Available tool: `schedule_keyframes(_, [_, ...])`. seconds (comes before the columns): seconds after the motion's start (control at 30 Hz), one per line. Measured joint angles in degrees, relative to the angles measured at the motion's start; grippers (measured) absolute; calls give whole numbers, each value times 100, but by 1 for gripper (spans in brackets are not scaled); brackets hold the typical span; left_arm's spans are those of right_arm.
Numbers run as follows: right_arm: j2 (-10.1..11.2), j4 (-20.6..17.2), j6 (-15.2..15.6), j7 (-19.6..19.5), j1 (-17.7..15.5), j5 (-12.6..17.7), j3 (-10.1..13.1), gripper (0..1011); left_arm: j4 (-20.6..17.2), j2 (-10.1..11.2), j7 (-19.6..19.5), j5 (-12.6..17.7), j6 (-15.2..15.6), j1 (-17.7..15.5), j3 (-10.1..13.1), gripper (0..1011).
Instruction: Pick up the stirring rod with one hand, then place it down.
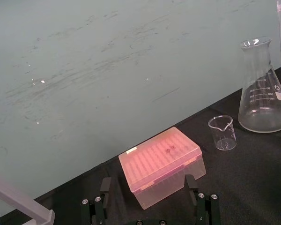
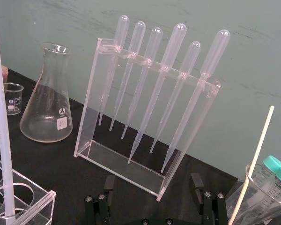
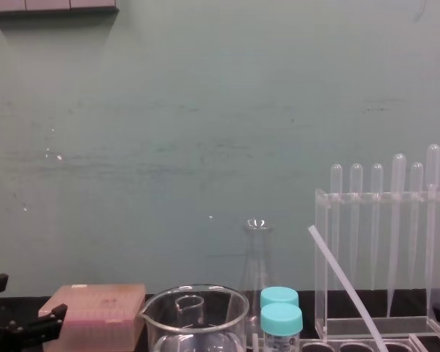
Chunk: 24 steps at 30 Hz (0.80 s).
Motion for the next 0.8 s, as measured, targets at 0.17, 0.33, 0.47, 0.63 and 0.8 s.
schedule_keyframes(0.17, [0,0,0,0,0,0,0,1000,0,0,0,0,0,0,0,1000])
schedule_keyframes(0.33, [0,0,0,0,0,0,0,1000,0,0,0,0,0,0,0,1000])
schedule_keyframes(0.47, [0,0,0,0,0,0,0,1000,0,0,0,0,0,0,0,1000])
schedule_keyframes(0.63, [0,0,0,0,0,0,0,1000,0,0,0,0,0,0,0,1000])
schedule_keyframes(0.8, [0,0,0,0,0,0,0,1000,0,0,0,0,0,0,0,1000])
